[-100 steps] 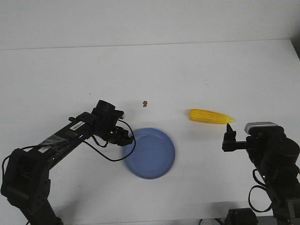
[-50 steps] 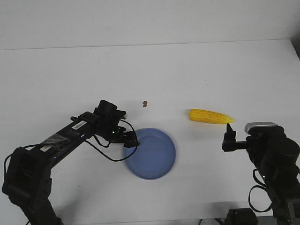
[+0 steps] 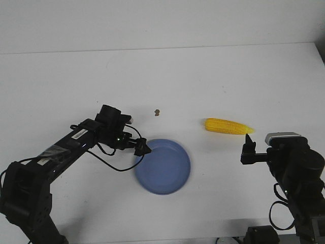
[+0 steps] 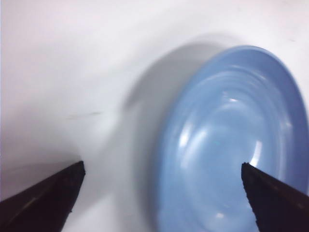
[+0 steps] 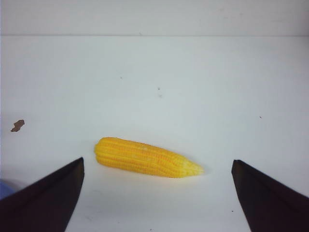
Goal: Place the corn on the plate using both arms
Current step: 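Withdraw the left gripper from the plate back toward the robot, then lower the right gripper over the yellow corn and close on it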
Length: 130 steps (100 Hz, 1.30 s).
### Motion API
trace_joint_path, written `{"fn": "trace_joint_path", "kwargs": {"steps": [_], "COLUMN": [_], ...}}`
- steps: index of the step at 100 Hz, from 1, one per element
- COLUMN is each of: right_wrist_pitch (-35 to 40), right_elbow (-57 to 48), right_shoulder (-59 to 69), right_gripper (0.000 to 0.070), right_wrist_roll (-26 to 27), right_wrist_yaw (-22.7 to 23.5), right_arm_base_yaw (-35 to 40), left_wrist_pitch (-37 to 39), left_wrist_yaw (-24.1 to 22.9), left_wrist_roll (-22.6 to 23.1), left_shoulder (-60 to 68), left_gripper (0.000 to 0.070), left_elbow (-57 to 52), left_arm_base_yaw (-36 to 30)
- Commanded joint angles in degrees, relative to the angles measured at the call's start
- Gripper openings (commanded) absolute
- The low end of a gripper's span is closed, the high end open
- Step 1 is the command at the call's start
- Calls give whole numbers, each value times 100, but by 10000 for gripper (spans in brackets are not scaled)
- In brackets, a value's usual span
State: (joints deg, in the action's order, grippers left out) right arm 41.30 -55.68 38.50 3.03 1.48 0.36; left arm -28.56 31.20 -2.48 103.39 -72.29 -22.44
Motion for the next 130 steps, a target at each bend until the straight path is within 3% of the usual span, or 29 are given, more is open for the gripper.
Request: {"fn": "trace_joint_path", "kwargs": {"steps": [1, 20, 37, 44, 64, 93, 111, 130], "right_wrist_pitch": [-57, -83, -192, -229, -411, -516, 205, 1126], "right_elbow": [-105, -105, -105, -105, -105, -214, -986, -2149], "right_shoulder": [20, 22, 20, 20, 22, 964, 2439, 3998], "right_gripper": [642, 642, 641, 641, 641, 641, 641, 642], "right_wrist_roll": [35, 35, 35, 17, -39, -1174, -1858, -2959], "right_wrist_yaw": [-2, -2, -2, -2, 15, 483, 577, 212], "right_arm_base_yaw": [0, 0, 0, 0, 0, 7, 68, 289], "left_wrist_pitch": [-72, -39, -55, -7, 225, 243, 299, 299], "left_wrist_yaw": [-455, -1075, -2212, -2411, -2420, -2411, -2406, -2361], "left_wrist_roll": [48, 79, 284, 334, 286, 136, 57, 13], "left_shoulder": [-28, -909, -1880, -2326, -3530, -4133, -4133, -4133], "left_gripper": [700, 700, 700, 700, 700, 700, 700, 700], "left_elbow": [42, 42, 155, 328, 1270, 1915, 1915, 1915], "left_arm_base_yaw": [136, 623, 1045, 1224, 1679, 1869, 1869, 1867]}}
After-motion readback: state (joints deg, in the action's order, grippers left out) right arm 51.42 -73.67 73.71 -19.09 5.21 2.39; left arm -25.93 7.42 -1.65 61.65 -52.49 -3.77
